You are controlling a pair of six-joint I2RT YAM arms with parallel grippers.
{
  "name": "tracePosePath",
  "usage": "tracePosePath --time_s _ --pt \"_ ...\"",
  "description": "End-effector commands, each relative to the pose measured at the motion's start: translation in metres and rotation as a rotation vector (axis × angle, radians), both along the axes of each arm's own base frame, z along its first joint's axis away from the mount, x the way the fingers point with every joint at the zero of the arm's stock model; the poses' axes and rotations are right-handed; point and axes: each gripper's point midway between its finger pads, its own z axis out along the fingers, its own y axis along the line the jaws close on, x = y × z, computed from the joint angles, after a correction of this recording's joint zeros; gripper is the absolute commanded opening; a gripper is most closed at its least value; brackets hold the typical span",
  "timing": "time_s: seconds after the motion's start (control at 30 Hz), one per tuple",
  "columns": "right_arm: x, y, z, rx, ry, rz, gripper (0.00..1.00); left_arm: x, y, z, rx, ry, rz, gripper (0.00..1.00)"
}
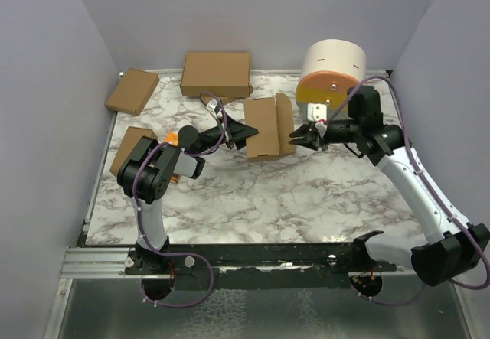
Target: Fold the paper box
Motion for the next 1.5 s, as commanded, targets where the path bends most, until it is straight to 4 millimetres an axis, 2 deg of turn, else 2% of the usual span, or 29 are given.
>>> tracePosePath --time_s 0.0,0.07,0.17,0.2,0.33,0.5,0.6,0.7,0.93,1.07,1.2,1.37,1.47 --pt "0.024 -0.029 0.011 0.157 0.173 -0.253 0.09 -0.020 0.006 0.045 -0.085 -0.294 -0.012 0.38" --pt "0.042 -0.047 0.000 0.203 0.257 -0.437 0.01 -0.022 0.007 0.046 -0.080 -0.313 -0.011 0.38" --pt "0.070 -0.075 -0.024 0.249 0.307 -0.715 0.01 -0.022 0.007 0.045 -0.074 -0.328 -0.007 0.38" --pt "0.074 -0.078 -0.030 0.258 0.317 -0.750 0.02 -0.021 0.007 0.044 -0.073 -0.328 -0.006 0.38" --pt "0.083 -0.077 -0.065 0.220 0.414 -0.782 0.01 -0.019 0.007 0.041 -0.069 -0.326 0.003 0.38" --pt "0.090 -0.060 -0.090 0.171 0.524 -0.754 0.01 -0.016 0.006 0.036 -0.067 -0.308 0.007 0.38" --pt "0.086 -0.044 -0.093 0.155 0.534 -0.717 0.01 -0.014 0.006 0.027 -0.057 -0.282 0.007 0.37" --pt "0.079 -0.031 -0.088 0.159 0.533 -0.675 0.01 -0.012 0.005 0.018 -0.045 -0.268 0.010 0.37" --pt "0.061 -0.016 -0.076 0.186 0.541 -0.594 0.01 -0.003 0.001 -0.001 0.019 -0.252 0.021 0.37" --pt "0.072 -0.029 -0.096 0.134 0.519 -0.692 0.01 -0.003 0.000 -0.009 0.050 -0.257 0.012 0.37" --pt "0.082 -0.049 -0.115 0.084 0.474 -0.804 0.07 -0.008 0.004 -0.012 0.062 -0.279 -0.012 0.37" --pt "0.091 -0.068 -0.116 0.060 0.405 -0.857 0.11 -0.014 0.008 -0.014 0.065 -0.313 -0.052 0.36" --pt "0.098 -0.084 -0.106 0.065 0.344 -0.873 0.20 -0.019 0.008 -0.012 0.069 -0.336 -0.078 0.36"
